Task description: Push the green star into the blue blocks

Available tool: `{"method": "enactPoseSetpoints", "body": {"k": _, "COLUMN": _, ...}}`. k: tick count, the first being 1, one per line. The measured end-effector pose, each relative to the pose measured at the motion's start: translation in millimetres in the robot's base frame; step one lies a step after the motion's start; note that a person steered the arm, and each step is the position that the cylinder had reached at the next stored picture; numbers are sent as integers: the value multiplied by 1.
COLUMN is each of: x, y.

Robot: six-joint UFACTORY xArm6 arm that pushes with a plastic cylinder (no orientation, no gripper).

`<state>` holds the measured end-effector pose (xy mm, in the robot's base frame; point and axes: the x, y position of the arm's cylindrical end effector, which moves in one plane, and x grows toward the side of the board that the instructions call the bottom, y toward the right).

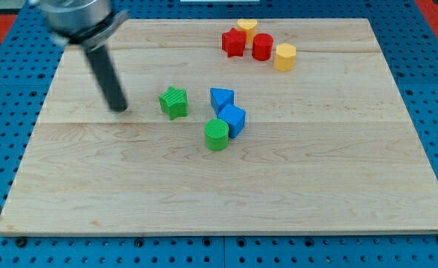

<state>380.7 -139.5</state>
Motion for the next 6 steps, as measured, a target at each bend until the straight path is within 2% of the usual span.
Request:
{"method": "enactPoseSetpoints", "body": {"k": 1, "x": 25, "y": 33}}
{"method": "enactPoseSetpoints", "body": {"k": 2, "x": 72, "y": 46}}
{"method": "enactPoseSetpoints", "body": {"k": 3, "x": 71, "y": -17}}
{"method": "enactPoseSetpoints", "body": {"k": 4, "x": 22, "y": -28}}
{"method": "enactPoseSetpoints", "body": {"k": 5, "x": 46, "y": 55}}
{"method": "enactPoseSetpoints", "body": {"k": 6, "x": 63, "y": 91}}
